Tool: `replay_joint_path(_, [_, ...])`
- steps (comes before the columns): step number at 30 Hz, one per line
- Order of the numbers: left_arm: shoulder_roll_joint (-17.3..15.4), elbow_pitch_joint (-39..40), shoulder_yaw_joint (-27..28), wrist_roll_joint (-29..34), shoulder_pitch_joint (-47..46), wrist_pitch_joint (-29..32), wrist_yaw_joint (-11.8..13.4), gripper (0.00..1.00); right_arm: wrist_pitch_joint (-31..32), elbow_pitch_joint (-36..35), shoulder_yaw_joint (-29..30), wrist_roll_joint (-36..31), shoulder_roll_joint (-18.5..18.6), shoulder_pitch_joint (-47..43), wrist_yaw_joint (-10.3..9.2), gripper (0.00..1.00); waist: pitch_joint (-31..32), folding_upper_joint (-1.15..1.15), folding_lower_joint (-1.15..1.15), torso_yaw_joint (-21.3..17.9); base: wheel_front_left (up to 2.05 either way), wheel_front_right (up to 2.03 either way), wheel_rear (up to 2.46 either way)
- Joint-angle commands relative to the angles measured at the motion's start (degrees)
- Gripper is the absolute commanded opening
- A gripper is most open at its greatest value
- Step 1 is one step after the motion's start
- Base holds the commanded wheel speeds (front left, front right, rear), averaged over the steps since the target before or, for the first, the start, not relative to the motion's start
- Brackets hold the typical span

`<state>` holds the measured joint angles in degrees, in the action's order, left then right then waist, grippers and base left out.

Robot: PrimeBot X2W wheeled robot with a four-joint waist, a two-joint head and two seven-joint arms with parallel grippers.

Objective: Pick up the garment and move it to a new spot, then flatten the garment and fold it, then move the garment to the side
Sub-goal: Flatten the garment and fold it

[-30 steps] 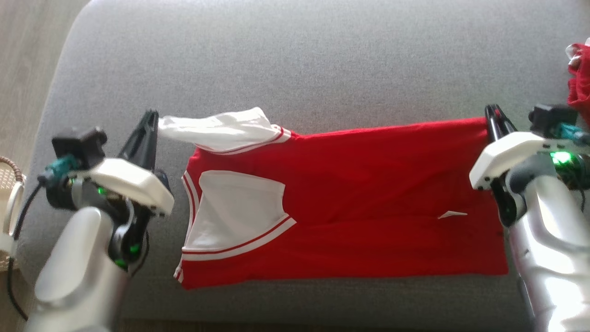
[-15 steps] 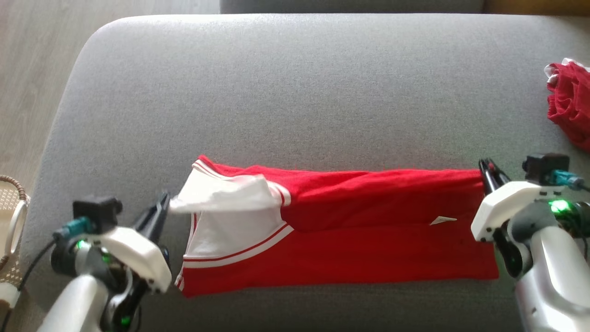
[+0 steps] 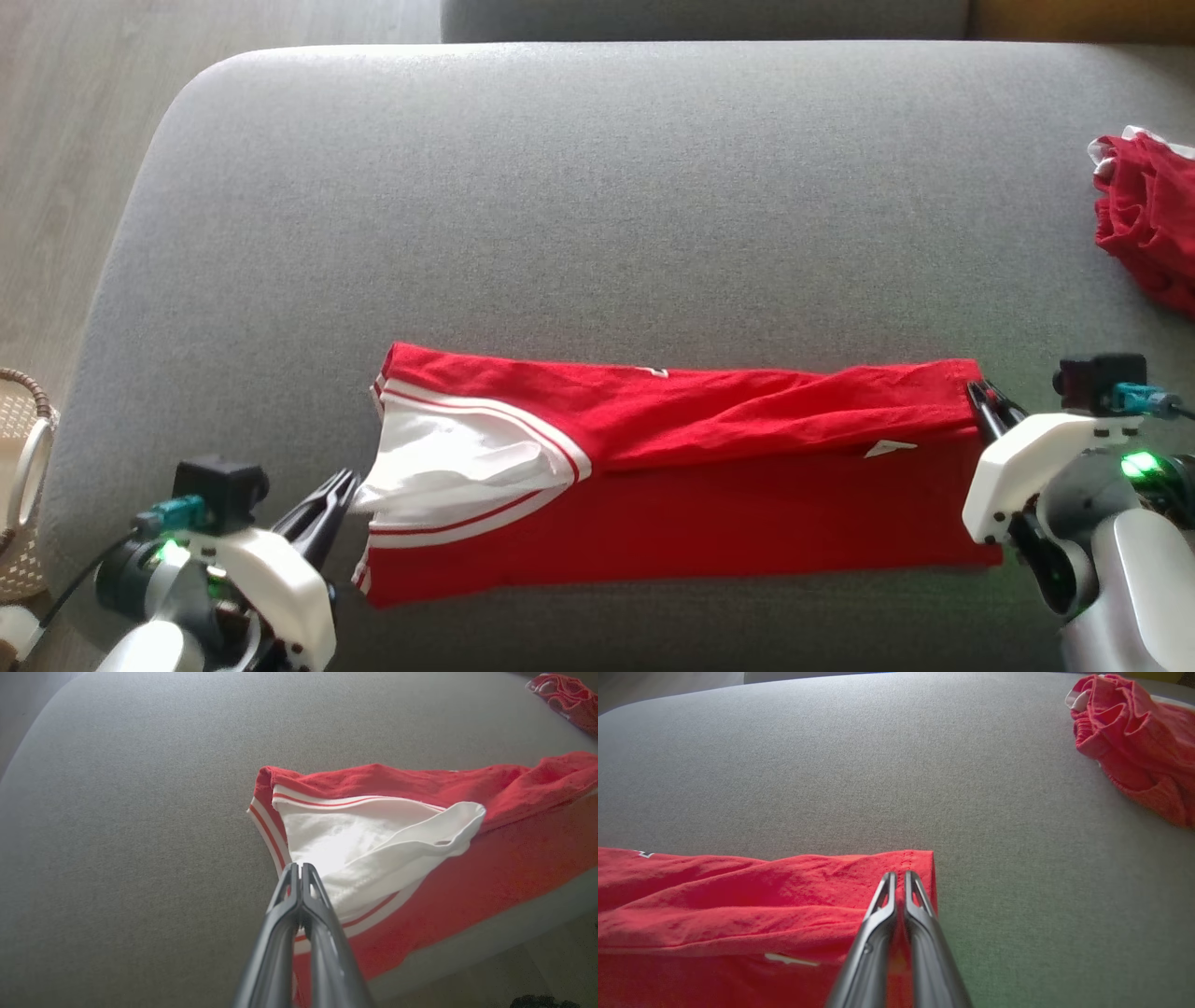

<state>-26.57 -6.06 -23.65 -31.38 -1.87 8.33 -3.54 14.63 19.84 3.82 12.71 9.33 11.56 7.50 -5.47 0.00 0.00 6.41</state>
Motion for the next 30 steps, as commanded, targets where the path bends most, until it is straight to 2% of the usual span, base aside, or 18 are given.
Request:
replay_joint_path(1, [-2.2,1.7,2.4,0.4,-1.6,0.0,-0.2,0.0,0.1,-2.3,-1.0,0.3,1.2,0.6,-0.01,0.0,0.0,0.0,0.0,-0.1,0.0,0.0,0.0])
replay_joint_path(4, [-2.5,1.8,1.9,0.1,-1.2,0.7,-0.4,0.0,1.4,-3.1,-0.7,0.2,1.1,-0.1,-0.01,0.0,-0.1,0.0,0.0,-0.2,0.0,0.0,0.0])
replay_joint_path(5, [-2.6,1.9,1.6,-0.1,-1.1,1.0,-0.6,0.0,1.9,-3.3,-0.5,0.1,1.0,-0.3,-0.01,0.03,-0.1,0.0,0.0,-0.2,0.0,0.0,0.0])
replay_joint_path(6, [-2.6,2.0,1.3,-0.4,-1.0,1.4,-0.8,0.0,2.3,-3.4,-0.2,-0.2,0.9,-0.5,-0.01,0.54,-0.2,0.0,0.0,-0.2,0.0,0.0,0.0])
replay_joint_path(7, [-2.6,2.1,1.0,-0.9,-0.8,1.9,-1.1,0.02,2.8,-3.5,0.0,-0.5,0.8,-0.7,-0.01,1.0,-0.2,0.0,0.0,-0.3,0.0,0.0,0.0])
replay_joint_path(8, [-2.7,2.3,0.6,-1.3,-0.7,2.4,-1.4,0.39,3.4,-3.6,0.1,-0.6,0.6,-0.9,-0.01,1.0,-0.3,0.0,0.0,-0.3,0.0,0.0,0.0])
replay_joint_path(9, [-2.8,2.5,0.4,-1.8,-0.6,2.8,-1.6,0.72,4.0,-3.8,0.2,-0.8,0.6,-1.1,-0.01,1.0,-0.3,0.0,0.0,-0.2,0.0,0.0,0.0])
replay_joint_path(10, [-2.8,2.6,0.4,-2.2,-0.5,3.2,-1.7,1.0,4.6,-4.0,0.5,-1.0,0.5,-1.3,-0.01,1.0,-0.3,0.0,0.0,-0.2,0.0,0.0,0.0])
replay_joint_path(14, [-4.0,3.0,0.5,-2.0,-0.3,4.0,-1.3,1.0,7.1,-5.5,2.7,-2.4,-0.2,-1.8,-0.01,1.0,-0.1,0.0,0.0,-0.3,0.0,0.0,0.0])
replay_joint_path(19, [-3.8,3.7,3.2,-1.3,-0.4,0.3,1.7,1.0,5.5,-9.0,4.8,-3.8,-1.1,-1.5,-0.01,1.0,0.7,0.0,0.0,-0.3,0.0,0.0,0.0])
replay_joint_path(24, [-1.2,5.3,6.8,-1.0,-1.2,-7.8,4.8,1.0,-4.5,-14.3,4.2,-1.8,-2.9,0.1,-0.01,1.0,2.2,0.0,0.0,-0.3,0.0,0.0,0.0])
replay_joint_path(30, [3.1,8.4,12.1,-2.4,-1.1,-18.7,8.0,1.0,-18.2,-16.7,4.8,2.6,-5.0,-0.3,-0.01,1.0,3.8,0.0,0.0,0.3,0.0,0.0,0.0])
